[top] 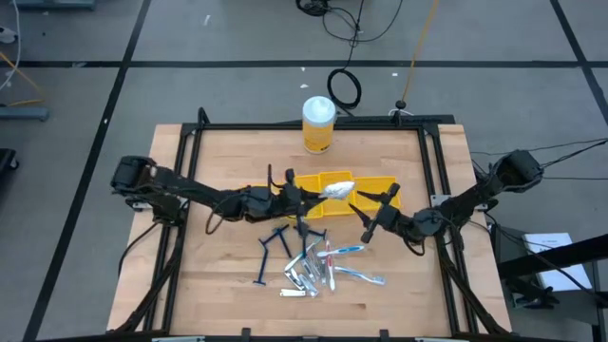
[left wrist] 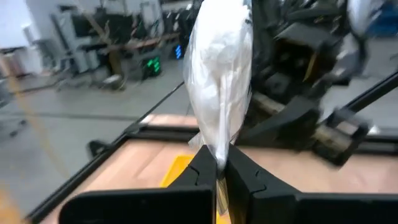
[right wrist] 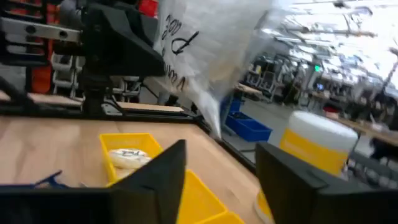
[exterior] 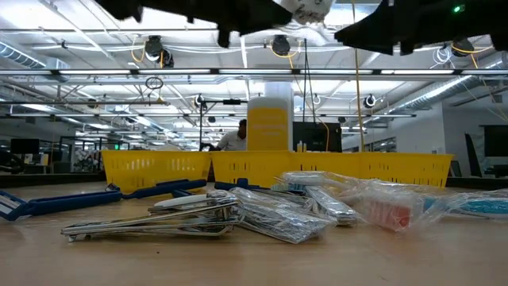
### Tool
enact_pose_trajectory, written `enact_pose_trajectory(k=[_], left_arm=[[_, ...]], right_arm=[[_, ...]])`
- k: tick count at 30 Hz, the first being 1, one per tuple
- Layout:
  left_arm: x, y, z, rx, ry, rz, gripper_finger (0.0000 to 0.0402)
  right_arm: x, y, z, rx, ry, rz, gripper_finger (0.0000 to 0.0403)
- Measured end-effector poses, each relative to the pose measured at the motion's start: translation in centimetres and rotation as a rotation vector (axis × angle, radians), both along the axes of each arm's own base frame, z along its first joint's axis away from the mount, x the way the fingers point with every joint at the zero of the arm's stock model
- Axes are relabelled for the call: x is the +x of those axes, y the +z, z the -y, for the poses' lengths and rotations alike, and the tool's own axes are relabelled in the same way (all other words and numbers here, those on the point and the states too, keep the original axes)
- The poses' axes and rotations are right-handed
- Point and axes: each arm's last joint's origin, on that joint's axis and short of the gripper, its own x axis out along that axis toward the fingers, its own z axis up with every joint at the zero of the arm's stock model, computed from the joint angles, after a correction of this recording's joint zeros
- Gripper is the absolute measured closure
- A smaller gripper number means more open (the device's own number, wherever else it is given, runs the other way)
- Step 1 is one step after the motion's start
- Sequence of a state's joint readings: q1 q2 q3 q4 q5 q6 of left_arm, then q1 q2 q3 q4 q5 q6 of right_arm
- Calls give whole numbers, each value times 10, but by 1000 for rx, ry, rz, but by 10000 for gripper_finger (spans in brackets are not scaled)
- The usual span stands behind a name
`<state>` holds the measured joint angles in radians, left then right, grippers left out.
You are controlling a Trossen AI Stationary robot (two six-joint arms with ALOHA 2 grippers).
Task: Pick & Place Travel size toiletries
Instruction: Put the vanity pack into the left yellow bin
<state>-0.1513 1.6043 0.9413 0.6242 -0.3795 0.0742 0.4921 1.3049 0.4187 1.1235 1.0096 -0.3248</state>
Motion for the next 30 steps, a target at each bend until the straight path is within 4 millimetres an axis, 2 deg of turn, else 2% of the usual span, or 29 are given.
enact_pose_trajectory(k=[3, 6, 11, 17, 22, 30], left_arm=[[-18, 11, 0, 6, 64, -101, 397], [-39, 14, 0, -28, 138, -240, 399], [-76, 1, 6, -113, 293, -499, 400], [-112, -20, 18, -81, 487, -712, 400], [-122, -34, 26, 7, 485, -863, 400], [-115, -59, 28, -2, 396, -1060, 396]], right_arm=[[-9, 2, -11, 22, 7, 3, 172], [-18, 6, -22, 38, 8, 8, 151], [-37, 18, -32, 53, -12, 19, 146], [-50, 27, -36, 63, 18, 27, 157], [-49, 24, -37, 46, 17, 5, 166], [-48, 22, -36, 44, 13, -4, 175]])
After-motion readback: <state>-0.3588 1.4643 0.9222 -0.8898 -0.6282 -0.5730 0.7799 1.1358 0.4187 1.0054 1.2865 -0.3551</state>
